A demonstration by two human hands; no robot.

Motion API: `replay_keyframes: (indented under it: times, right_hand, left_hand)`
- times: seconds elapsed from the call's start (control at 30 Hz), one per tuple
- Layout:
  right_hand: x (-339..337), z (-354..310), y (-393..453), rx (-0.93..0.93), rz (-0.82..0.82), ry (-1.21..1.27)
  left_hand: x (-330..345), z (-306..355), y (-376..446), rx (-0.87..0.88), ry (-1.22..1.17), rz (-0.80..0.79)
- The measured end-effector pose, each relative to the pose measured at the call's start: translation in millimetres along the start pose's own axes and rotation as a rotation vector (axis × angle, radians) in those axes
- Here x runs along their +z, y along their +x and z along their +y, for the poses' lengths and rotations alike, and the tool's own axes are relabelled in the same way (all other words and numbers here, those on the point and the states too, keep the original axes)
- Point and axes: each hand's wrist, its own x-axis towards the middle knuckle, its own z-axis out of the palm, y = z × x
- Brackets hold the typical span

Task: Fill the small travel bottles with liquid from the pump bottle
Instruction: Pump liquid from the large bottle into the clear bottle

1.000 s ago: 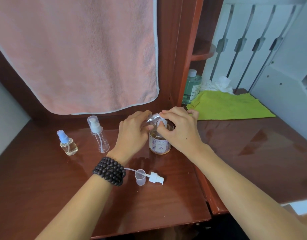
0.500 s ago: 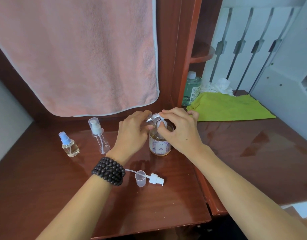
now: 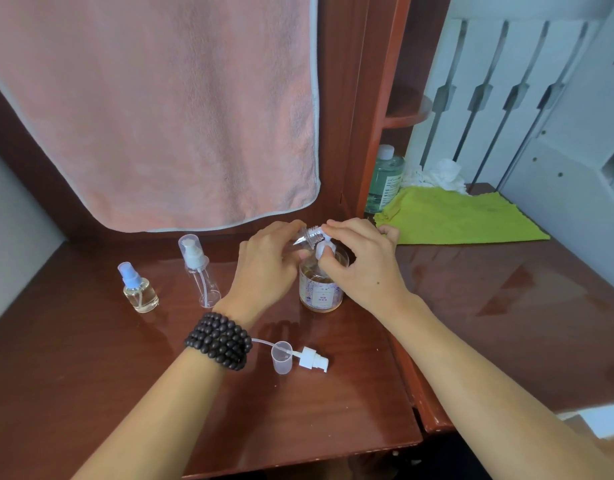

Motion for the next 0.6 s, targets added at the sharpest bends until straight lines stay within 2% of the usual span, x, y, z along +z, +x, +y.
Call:
replay_keyframes:
  times: [0.6]
  right_hand:
    - [-0.4, -1.0, 0.7, 0.015, -0.005, -0.021]
  left_hand:
    - [0.7, 3.5, -3.0, -0.003, 0.002, 0.015]
